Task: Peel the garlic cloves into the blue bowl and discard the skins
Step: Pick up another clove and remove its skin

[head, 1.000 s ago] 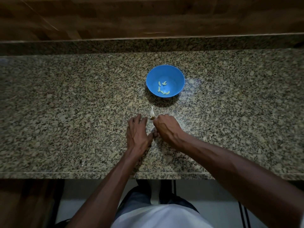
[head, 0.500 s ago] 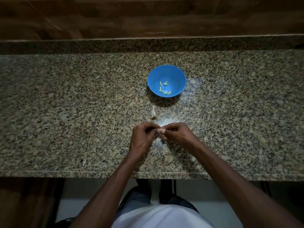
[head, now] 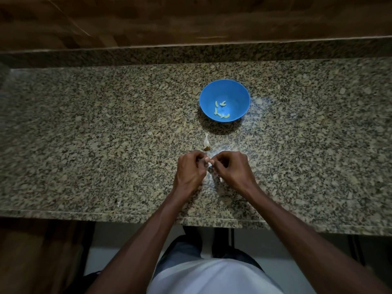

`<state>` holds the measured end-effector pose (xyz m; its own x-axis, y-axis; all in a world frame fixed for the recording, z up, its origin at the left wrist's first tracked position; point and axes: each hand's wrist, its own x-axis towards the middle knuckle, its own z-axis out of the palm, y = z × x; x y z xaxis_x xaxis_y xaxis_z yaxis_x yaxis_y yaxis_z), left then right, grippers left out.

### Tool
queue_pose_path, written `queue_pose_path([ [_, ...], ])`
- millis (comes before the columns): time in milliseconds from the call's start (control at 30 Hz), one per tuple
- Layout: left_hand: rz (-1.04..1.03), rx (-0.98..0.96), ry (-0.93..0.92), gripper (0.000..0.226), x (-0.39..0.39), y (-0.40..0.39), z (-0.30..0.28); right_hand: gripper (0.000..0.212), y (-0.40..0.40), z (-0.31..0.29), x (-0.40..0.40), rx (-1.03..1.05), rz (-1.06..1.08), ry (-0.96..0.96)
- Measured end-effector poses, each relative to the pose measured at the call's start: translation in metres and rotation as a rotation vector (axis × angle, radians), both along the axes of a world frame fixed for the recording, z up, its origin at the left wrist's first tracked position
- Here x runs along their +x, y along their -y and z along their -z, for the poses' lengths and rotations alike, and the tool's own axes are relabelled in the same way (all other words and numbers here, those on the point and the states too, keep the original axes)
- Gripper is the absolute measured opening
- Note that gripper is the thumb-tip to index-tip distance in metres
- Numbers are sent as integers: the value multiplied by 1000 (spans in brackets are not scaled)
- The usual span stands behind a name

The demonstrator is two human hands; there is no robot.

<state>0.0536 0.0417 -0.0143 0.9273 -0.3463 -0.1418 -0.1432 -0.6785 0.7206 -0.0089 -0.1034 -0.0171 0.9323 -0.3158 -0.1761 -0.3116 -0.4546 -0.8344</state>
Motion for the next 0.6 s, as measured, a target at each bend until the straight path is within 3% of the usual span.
queue_pose_path([
  [100,-63,-22,-168,14,7,1,1,12,-1,5,-2,-61,-5,65],
  [267,-280,-373,-801,12,15,-3,-12,6,1,10,-2,-207,-108,166],
  [333,-331,-450,-906,10,16,-6,-13,6,2,7,-2,-124,-82,126],
  [400,-267,-442,-808,13,15,-10,-7,7,3,6,-1,26,-4,25],
  [600,73,-236,-218,16,8,-12,2,17,14,3,0,456,70,-176],
])
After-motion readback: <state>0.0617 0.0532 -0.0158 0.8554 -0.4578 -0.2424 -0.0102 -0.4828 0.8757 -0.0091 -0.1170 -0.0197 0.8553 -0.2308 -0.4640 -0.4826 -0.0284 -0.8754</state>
